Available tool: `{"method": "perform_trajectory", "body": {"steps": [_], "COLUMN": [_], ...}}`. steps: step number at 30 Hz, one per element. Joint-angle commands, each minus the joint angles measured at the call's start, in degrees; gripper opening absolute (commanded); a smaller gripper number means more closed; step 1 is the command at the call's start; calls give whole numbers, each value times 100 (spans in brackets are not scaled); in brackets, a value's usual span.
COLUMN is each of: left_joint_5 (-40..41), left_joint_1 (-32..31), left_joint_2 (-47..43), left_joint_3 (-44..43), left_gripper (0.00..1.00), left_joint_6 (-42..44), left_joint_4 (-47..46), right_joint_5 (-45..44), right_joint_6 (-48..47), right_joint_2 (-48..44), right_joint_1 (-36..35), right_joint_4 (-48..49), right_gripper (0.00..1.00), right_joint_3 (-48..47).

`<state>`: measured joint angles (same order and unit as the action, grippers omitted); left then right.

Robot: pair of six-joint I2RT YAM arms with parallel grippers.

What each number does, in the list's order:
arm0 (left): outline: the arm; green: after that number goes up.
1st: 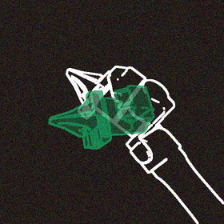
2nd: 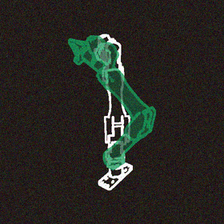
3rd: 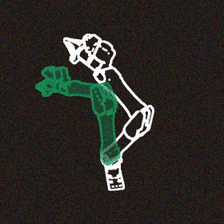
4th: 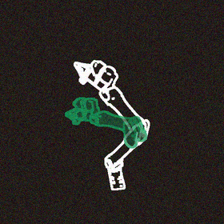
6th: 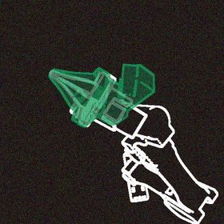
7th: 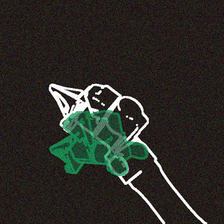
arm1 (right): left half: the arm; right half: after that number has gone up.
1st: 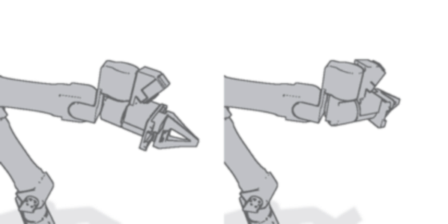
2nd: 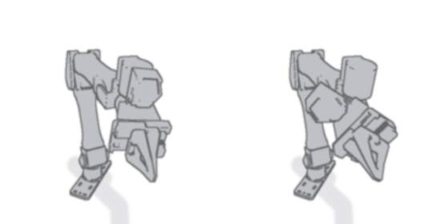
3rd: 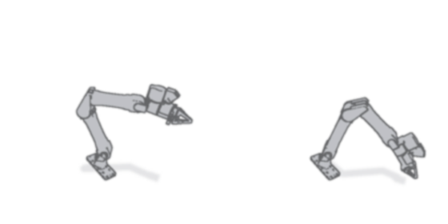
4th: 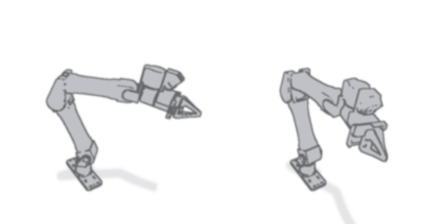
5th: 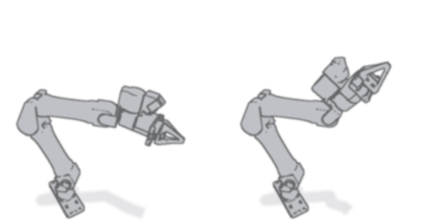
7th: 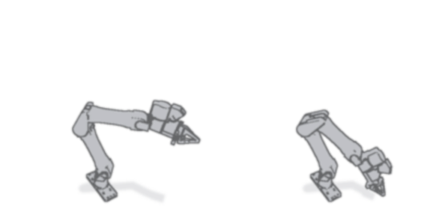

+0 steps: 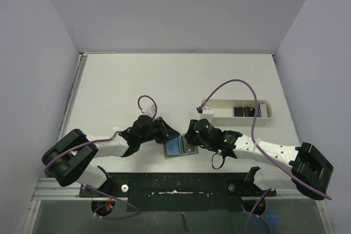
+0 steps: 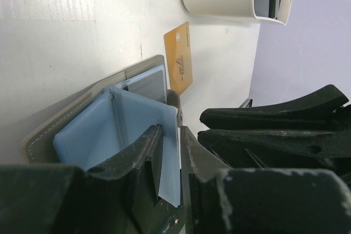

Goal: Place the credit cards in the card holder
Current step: Turn over the card slot in the card holder.

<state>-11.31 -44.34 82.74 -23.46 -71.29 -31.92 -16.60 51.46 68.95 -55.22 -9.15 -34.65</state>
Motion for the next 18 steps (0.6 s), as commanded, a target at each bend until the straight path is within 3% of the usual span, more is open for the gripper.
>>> {"method": "perform_trajectory", "body": {"steps": [1,5,12,18], "left_joint_5": [62,61,92,118], "left_joint_1": [-40,-49,-88,-110], "left_joint_2": [30,79,111,98], "left_joint_3": [-269,-325,-352,-369], "left_gripper": [19,26,26,26], "left_joint_6": [169,211,212,221], "left_joint_4": [-116,-34,10,61], "right_joint_5": [172,425,607,581], "right_joint_6": [-101,-131,-114,-95], "right_joint_2": [-250,-221,-92,66], "right_joint_1": [-88,-132,-201,-235], "right_joint_4": [153,268,420,471], "right_gripper": [33,38,46,46], "right_joint_3": [-129,-146,-175,-232]}}
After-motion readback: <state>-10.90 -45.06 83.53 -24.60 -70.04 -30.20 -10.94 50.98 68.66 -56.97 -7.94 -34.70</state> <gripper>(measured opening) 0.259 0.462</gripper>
